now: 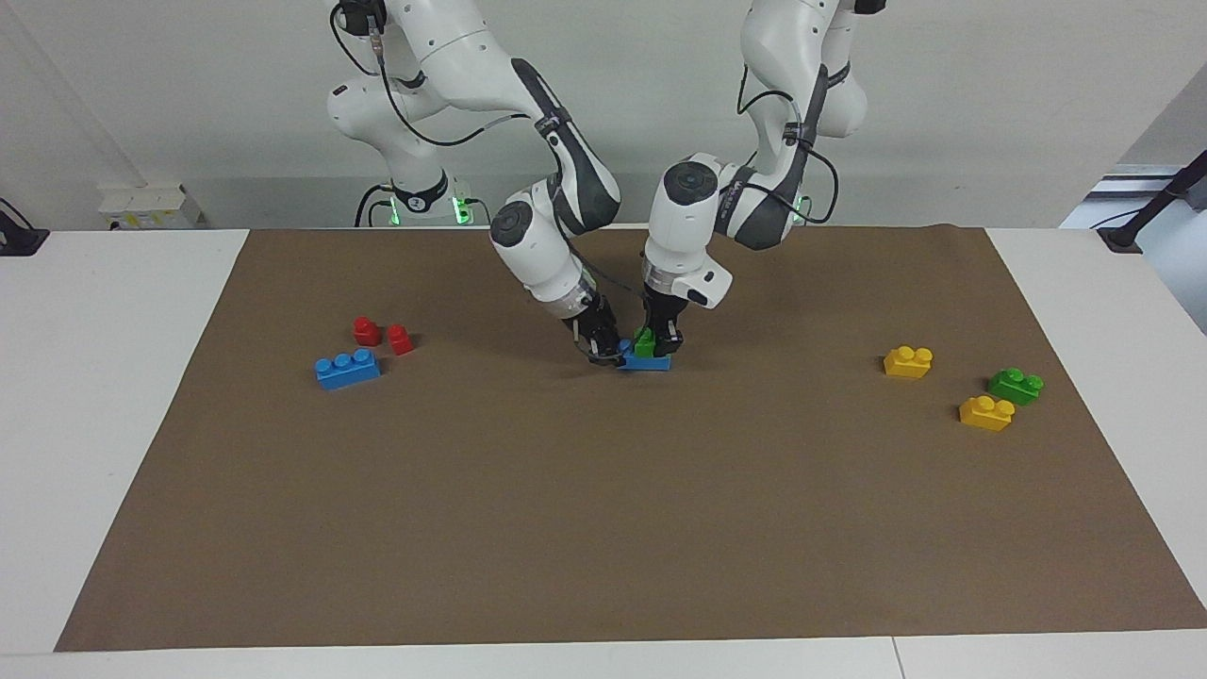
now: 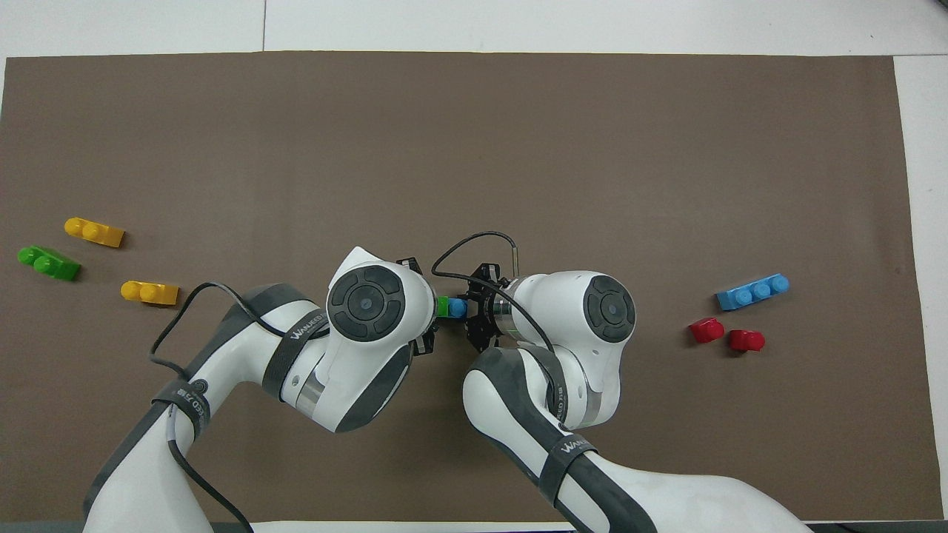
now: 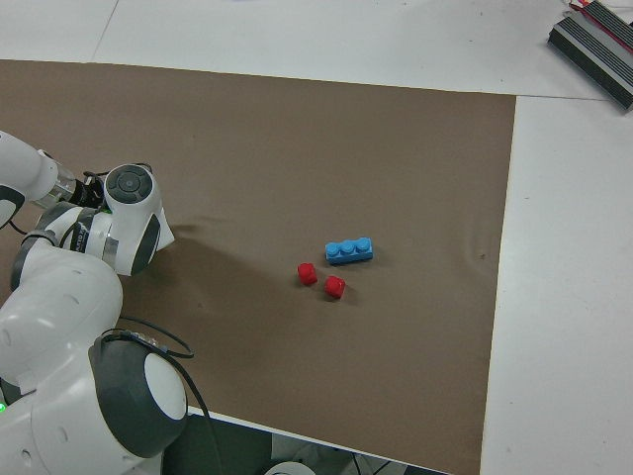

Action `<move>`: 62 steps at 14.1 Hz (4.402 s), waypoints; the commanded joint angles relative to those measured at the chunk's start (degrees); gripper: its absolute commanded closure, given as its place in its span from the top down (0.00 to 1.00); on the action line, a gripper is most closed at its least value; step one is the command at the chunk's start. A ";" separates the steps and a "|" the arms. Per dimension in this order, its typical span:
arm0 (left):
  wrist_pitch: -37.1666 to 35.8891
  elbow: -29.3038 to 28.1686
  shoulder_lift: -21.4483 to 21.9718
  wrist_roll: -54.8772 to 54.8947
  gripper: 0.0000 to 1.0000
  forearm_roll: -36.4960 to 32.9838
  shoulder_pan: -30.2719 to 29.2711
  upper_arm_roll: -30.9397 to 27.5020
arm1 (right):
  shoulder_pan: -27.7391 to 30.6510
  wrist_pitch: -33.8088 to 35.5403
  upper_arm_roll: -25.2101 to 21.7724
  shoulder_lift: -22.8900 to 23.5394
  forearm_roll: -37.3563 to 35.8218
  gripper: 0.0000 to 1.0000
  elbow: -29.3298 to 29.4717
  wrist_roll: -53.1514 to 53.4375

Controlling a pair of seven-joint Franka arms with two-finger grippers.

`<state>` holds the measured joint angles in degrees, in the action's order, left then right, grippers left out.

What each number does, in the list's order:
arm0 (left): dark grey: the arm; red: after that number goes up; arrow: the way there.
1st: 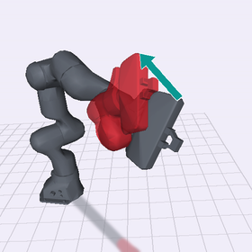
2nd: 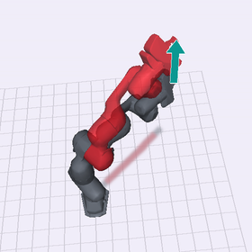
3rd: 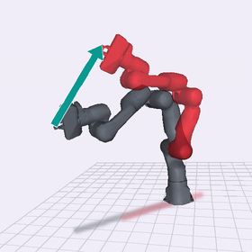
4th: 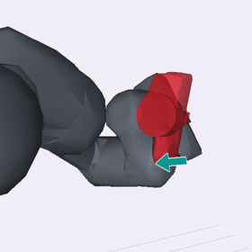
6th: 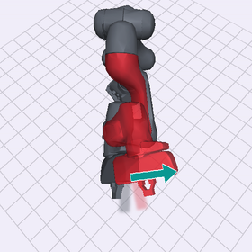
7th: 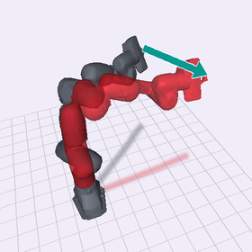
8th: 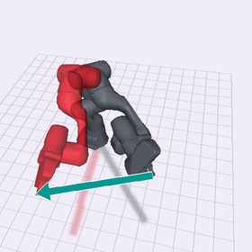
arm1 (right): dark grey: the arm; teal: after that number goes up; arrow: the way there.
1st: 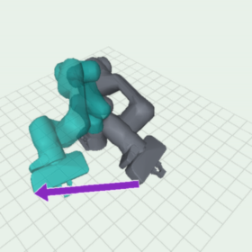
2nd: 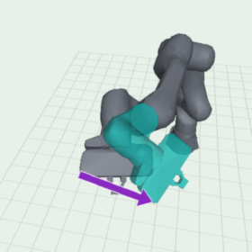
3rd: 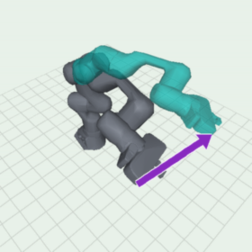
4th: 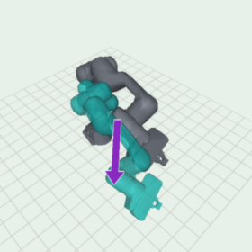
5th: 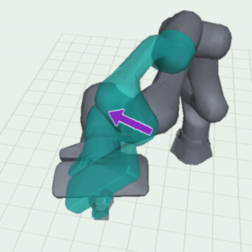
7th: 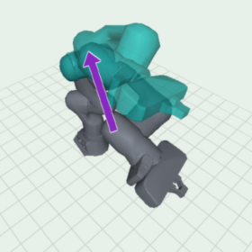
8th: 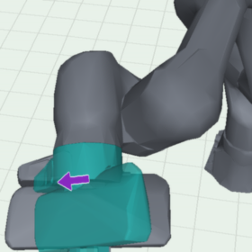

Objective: Remove green block with left arm and hold with right
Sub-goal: 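Pull the green brick away with the left gripper while the right gripper pulls blue, then carry the green brick toward the yellow bricks while the right gripper places blue, then release the green brick with the left gripper while the right gripper withdraws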

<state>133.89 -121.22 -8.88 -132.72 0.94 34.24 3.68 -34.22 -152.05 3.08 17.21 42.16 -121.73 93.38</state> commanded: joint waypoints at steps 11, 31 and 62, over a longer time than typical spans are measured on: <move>-11.88 5.90 7.12 5.87 0.00 -0.06 -8.03 -0.51 | 0.03 -0.97 -0.09 0.46 1.96 0.00 0.27 -2.67; -4.35 7.58 1.42 70.20 0.00 -0.06 -40.47 -0.51 | 43.09 39.29 -0.79 -3.86 -11.48 0.00 11.70 -34.14; -4.68 20.32 -16.09 85.96 1.00 -3.05 -41.09 -0.51 | 42.39 60.72 0.17 -17.81 -32.74 1.00 25.40 -61.85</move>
<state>130.84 -102.64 -24.99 -47.37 -1.06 -7.21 3.10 8.01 -93.91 2.68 0.71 12.51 -98.01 41.23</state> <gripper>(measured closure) 0.026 0.000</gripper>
